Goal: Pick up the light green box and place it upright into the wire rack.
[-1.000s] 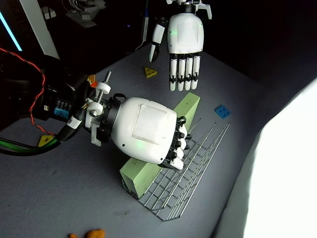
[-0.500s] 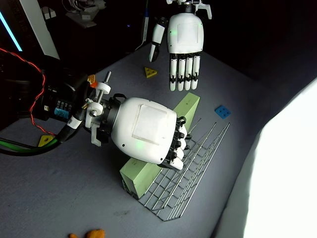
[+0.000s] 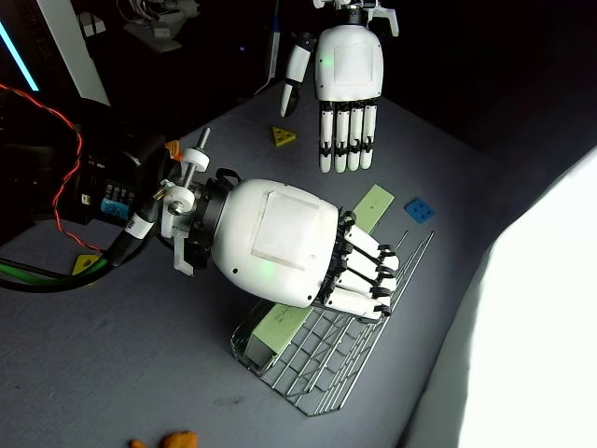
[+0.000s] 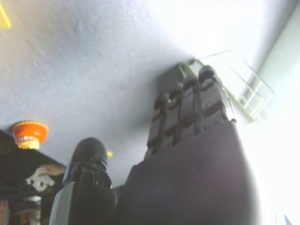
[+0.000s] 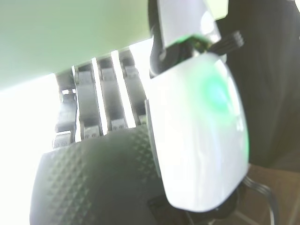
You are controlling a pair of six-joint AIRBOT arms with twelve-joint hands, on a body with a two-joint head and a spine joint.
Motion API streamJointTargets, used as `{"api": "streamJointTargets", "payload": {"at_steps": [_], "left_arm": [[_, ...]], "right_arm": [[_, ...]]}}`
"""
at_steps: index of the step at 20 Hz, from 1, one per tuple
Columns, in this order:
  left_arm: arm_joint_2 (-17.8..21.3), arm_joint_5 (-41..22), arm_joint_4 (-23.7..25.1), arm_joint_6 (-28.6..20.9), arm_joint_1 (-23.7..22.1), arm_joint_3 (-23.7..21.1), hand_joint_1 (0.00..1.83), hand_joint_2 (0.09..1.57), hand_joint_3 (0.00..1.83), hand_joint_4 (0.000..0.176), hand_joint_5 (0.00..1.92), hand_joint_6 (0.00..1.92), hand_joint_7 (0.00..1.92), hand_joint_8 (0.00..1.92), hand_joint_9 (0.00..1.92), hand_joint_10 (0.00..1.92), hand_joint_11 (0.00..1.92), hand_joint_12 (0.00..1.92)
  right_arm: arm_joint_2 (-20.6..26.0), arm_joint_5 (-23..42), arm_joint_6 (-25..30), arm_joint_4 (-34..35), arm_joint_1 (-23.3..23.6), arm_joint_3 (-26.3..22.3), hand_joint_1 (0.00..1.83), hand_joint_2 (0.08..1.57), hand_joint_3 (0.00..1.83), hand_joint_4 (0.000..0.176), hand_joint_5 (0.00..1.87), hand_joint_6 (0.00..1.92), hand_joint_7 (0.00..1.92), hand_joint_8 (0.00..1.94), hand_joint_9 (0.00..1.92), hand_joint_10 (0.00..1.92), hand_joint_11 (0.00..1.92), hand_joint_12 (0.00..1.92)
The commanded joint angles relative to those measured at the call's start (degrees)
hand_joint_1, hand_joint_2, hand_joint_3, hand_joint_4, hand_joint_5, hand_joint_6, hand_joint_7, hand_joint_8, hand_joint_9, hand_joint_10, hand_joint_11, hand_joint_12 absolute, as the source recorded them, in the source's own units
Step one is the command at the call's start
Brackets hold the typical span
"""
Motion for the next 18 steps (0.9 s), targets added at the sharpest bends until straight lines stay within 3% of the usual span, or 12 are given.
{"api": "streamJointTargets", "payload": {"at_steps": [1,8,10,13,18], "left_arm": [[-0.2,3.5,0.6,-0.1,-0.2,0.1,0.08,1.3,0.0,0.0,0.08,0.0,0.06,0.0,0.0,0.0,0.0,0.0],[-0.2,3.6,0.6,-0.1,-0.1,0.2,0.08,1.3,0.0,0.0,0.08,0.0,0.06,0.0,0.0,0.0,0.0,0.0],[-0.2,3.6,0.6,-0.1,-0.1,0.1,0.07,1.3,0.0,0.0,0.07,0.0,0.05,0.0,0.0,0.0,0.0,0.0],[-0.2,3.6,0.6,-0.1,-0.1,0.1,0.09,1.3,0.0,0.0,0.07,0.0,0.05,0.0,0.0,0.0,0.0,0.0],[-0.2,3.4,0.6,-0.2,-0.4,0.1,0.09,1.3,0.0,0.0,0.07,0.0,0.05,0.0,0.0,0.0,0.0,0.0]], "right_arm": [[0.3,2.4,0.1,-2.1,0.7,-0.1,1.0,0.97,0.0,0.0,0.31,0.0,0.31,0.0,0.36,0.04,0.0,1.01],[3.0,2.2,-2.1,-1.9,3.8,-3.2,1.0,0.97,0.0,0.0,0.31,0.0,0.31,0.0,0.36,0.04,0.0,1.01],[4.9,2.3,-4.4,-2.2,4.6,-5.4,0.99,0.98,0.0,0.0,0.31,0.0,0.32,0.0,0.37,0.03,0.0,0.99],[8.2,3.9,-0.8,-10.3,4.4,-8.9,0.98,0.98,0.0,0.0,0.31,0.0,0.32,0.0,0.39,0.03,0.0,1.01],[14.5,4.6,-4.4,-10.9,4.1,-15.7,0.98,0.98,0.0,0.0,0.31,0.0,0.32,0.0,0.39,0.03,0.0,1.01]]}}
